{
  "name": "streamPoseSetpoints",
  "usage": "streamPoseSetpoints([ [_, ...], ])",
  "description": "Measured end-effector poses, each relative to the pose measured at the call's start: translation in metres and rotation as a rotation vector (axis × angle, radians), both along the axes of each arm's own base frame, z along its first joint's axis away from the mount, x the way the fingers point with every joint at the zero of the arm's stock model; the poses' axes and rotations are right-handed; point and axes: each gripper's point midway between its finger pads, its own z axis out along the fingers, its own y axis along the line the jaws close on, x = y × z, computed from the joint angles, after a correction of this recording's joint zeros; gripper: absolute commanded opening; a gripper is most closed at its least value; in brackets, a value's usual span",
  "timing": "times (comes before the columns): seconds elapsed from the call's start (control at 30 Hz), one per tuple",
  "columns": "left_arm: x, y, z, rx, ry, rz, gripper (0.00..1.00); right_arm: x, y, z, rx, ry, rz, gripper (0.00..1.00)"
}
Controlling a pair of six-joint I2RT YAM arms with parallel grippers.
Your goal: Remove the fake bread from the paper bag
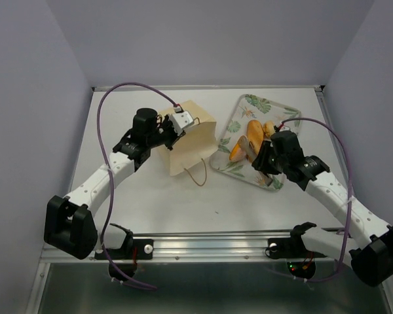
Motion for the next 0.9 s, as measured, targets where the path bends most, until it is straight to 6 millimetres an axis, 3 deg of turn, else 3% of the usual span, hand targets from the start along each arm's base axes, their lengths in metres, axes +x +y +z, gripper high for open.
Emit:
streamPoseSetpoints([
  [0.1,-0.007,0.004,-0.013,0.077,0.000,-0.050,0.00,0.004,0.006,-0.007,-0.001,0.017,0.029,0.06],
  [0.23,-0.016,0.010,-0.029,0.153,0.031,-0.088,0.00,0.009,0.013,-0.014,0.009,0.033,0.054,0.21],
  [0.63,-0.024,0.015,-0.034,0.222,0.037,-0.136,0.00,0.014,0.018,-0.014,0.030,0.025,0.062,0.47],
  [0.9,-0.024,0.015,-0.026,0.209,0.013,-0.135,0.00,0.015,0.018,-0.014,0.033,0.024,0.053,0.60],
])
